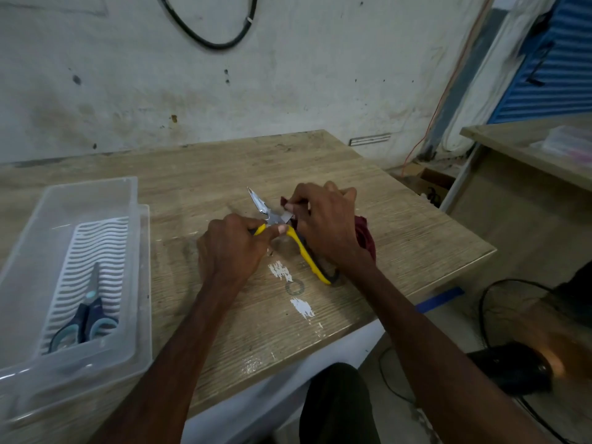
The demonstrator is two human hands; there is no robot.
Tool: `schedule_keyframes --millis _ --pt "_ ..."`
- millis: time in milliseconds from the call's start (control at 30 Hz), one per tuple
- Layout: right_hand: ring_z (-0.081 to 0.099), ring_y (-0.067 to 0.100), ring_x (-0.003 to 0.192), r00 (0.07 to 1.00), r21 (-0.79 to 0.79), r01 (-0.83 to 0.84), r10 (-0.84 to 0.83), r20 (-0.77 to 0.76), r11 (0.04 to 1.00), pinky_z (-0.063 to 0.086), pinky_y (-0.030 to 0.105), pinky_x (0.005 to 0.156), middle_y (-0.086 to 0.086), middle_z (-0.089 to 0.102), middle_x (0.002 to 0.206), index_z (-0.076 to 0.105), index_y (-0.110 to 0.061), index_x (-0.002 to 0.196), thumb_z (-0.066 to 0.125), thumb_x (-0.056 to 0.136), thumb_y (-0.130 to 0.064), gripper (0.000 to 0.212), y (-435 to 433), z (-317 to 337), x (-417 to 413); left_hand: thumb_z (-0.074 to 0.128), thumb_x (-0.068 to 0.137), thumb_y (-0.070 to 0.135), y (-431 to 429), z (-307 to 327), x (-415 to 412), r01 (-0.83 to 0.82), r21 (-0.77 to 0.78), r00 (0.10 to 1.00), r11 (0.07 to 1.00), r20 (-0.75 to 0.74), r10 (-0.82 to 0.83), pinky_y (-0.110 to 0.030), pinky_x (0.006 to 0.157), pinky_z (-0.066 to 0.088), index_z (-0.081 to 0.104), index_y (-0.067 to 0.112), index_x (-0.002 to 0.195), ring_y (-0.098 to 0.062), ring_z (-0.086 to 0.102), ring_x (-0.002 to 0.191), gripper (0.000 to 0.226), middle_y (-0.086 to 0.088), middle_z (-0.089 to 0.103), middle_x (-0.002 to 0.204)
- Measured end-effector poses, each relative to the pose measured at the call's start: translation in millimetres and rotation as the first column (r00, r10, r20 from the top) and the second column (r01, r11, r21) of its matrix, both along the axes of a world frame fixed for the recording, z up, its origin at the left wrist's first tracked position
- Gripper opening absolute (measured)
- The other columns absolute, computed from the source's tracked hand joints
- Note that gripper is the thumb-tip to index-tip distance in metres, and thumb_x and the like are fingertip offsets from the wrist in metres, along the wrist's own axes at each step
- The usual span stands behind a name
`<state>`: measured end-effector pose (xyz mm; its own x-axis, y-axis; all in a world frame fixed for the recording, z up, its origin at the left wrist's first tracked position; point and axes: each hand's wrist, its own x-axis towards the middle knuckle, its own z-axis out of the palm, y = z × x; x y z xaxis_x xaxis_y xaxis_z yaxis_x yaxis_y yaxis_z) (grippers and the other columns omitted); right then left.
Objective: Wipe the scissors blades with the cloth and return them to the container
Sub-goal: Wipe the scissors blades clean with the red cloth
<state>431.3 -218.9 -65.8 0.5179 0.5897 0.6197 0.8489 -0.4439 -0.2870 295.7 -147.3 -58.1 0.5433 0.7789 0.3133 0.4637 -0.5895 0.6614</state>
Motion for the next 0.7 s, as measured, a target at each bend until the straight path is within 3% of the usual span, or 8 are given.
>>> schedule_keyframes --millis 67,167,233,367,500,633,700 --pt "0.055 0.019 0.079 0.995 0.047 0.097 -0.096 -0.03 0.994 0.026 0.039 0.078 -0.008 0.066 0.077 0.058 -0.024 0.076 0.057 0.085 -0.033 0.013 5 7 5 0.063 0.072 0.066 1 -1 -1 0.01 -0.002 1.0 1.0 0.018 -0.01 -0.024 0.063 0.035 0.075 0.034 0.091 -0.02 0.065 0.08 0.039 0.006 0.068 0.067" --pt "0.056 0.015 0.074 0.998 0.024 -0.014 0.015 -0.053 1.0 0.027 0.04 0.078 -0.007 0.064 0.078 0.056 -0.024 0.075 0.06 0.075 -0.032 0.009 8 0 -6 0.062 0.072 0.068 2 -3 -1 -0.016 -0.004 1.0 1.0 0.025 0.016 -0.026 0.064 0.038 0.075 0.035 0.093 -0.023 0.066 0.082 0.041 -0.003 0.072 0.075" --pt "0.056 0.014 0.076 0.997 -0.027 -0.062 0.061 -0.047 0.998 0.027 0.041 0.081 -0.008 0.064 0.079 0.058 -0.025 0.076 0.058 0.076 -0.036 0.01 4 -3 -7 0.062 0.072 0.068 4 -3 0 -0.019 -0.008 1.0 1.0 0.016 0.02 -0.026 0.064 0.04 0.074 0.034 0.094 -0.023 0.066 0.084 0.043 -0.004 0.073 0.078" --pt "0.057 0.019 0.078 0.997 -0.01 0.072 -0.072 -0.041 0.997 0.026 0.039 0.079 -0.006 0.064 0.08 0.057 -0.023 0.078 0.058 0.083 -0.028 0.007 10 12 3 0.061 0.071 0.069 2 -2 0 -0.017 -0.012 1.0 1.0 0.011 0.017 -0.023 0.063 0.034 0.075 0.032 0.093 -0.02 0.065 0.08 0.045 -0.002 0.072 0.074" --pt "0.057 0.018 0.072 0.998 -0.06 -0.057 0.057 -0.006 0.997 0.029 0.041 0.08 -0.005 0.063 0.079 0.057 -0.023 0.077 0.06 0.076 -0.034 0.012 2 0 -8 0.062 0.073 0.067 1 -1 -1 -0.019 -0.005 1.0 1.0 0.011 0.019 -0.023 0.063 0.033 0.075 0.031 0.093 -0.023 0.065 0.081 0.043 -0.005 0.072 0.078" --pt "0.057 0.02 0.075 0.996 0.019 0.08 -0.079 -0.038 0.997 0.027 0.04 0.079 -0.005 0.064 0.077 0.057 -0.022 0.077 0.056 0.083 -0.027 0.008 9 10 2 0.062 0.072 0.068 2 -1 0 -0.009 -0.006 1.0 1.0 -0.001 0.009 -0.024 0.064 0.034 0.075 0.032 0.092 -0.022 0.065 0.08 0.044 -0.003 0.072 0.074" --pt "0.057 0.018 0.073 1.0 0.015 0.026 -0.026 -0.014 1.0 0.029 0.04 0.079 -0.005 0.064 0.078 0.056 -0.022 0.077 0.061 0.078 -0.027 0.007 9 2 -7 0.061 0.072 0.068 2 -3 0 -0.024 -0.001 1.0 1.0 0.012 0.024 -0.024 0.064 0.035 0.075 0.032 0.094 -0.024 0.066 0.083 0.044 -0.006 0.072 0.079"
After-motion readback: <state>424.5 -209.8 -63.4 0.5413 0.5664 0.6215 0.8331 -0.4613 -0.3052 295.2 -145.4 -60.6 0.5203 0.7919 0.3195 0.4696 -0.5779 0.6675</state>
